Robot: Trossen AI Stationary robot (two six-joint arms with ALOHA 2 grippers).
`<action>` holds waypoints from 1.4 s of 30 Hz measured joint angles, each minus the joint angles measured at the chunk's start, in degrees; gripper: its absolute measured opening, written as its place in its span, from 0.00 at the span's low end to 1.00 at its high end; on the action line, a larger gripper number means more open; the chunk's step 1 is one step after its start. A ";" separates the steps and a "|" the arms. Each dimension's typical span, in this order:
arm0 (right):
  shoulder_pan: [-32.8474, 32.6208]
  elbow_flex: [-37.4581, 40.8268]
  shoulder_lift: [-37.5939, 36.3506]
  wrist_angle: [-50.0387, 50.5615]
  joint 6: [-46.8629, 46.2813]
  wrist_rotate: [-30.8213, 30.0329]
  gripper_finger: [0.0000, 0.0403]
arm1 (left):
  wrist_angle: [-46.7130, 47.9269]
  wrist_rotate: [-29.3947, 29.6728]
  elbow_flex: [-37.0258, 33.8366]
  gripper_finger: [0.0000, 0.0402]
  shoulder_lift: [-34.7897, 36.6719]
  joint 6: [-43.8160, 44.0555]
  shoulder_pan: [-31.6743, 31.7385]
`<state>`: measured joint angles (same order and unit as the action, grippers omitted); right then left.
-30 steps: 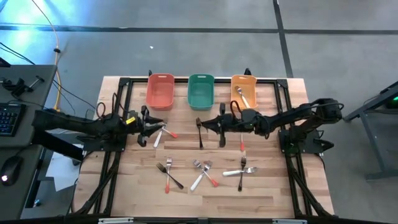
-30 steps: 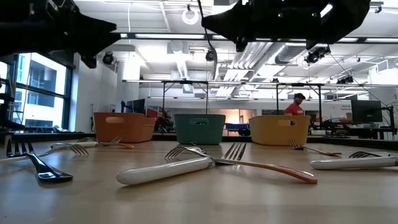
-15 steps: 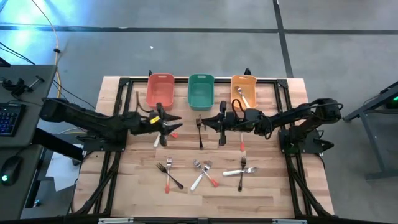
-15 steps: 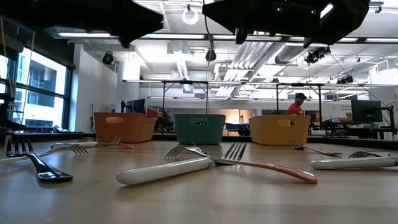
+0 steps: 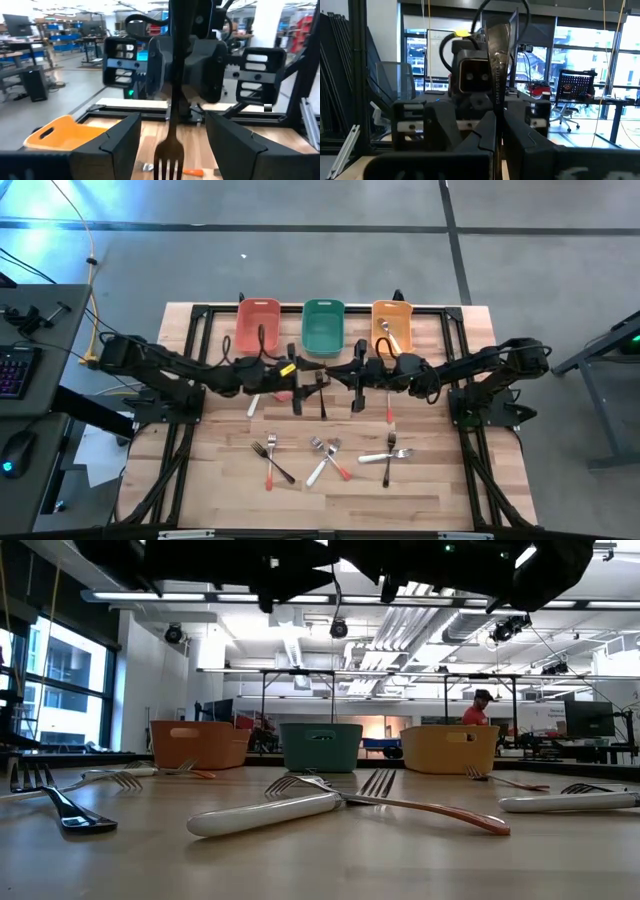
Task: Sort silverware by color (type)
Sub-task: Put the top right black fork into the orange bin
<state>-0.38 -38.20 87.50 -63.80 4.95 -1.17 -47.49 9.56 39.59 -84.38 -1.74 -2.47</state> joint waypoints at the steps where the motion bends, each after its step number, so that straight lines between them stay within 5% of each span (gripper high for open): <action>1: 0.00 0.00 0.00 -0.15 0.00 0.00 0.00 | -0.17 -1.08 0.55 0.53 -0.67 -0.01 0.28; 6: 0.00 0.00 0.00 -0.36 0.00 0.01 0.00 | -0.45 -2.58 2.11 0.45 -2.26 -0.37 0.63; 15: 0.00 0.00 0.00 -0.29 -1.01 -0.02 0.00 | -0.27 -3.54 2.19 0.03 -1.94 -0.81 1.90; 20: 0.03 0.00 0.00 0.62 -1.92 -3.32 0.09 | 8.36 -4.13 2.21 0.02 1.46 1.31 4.19; 28: 0.04 -0.02 -4.88 10.71 1.63 -19.69 0.25 | 35.86 -0.71 2.21 0.01 16.21 7.09 12.22; 34: 0.00 -0.02 -8.84 18.46 2.63 -22.52 0.16 | 58.88 0.01 2.21 0.01 22.83 11.14 28.50; 38: 0.05 -0.02 -8.87 18.57 4.20 -22.64 0.03 | 63.10 -6.41 2.21 0.01 20.81 10.42 40.63; 42: 0.48 -0.02 -8.76 19.57 4.10 -22.61 0.03 | 63.63 -11.36 2.65 0.01 15.03 8.91 48.30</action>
<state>0.10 -38.22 78.74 -44.24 9.05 -23.78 16.13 -1.80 42.24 -69.35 7.17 45.83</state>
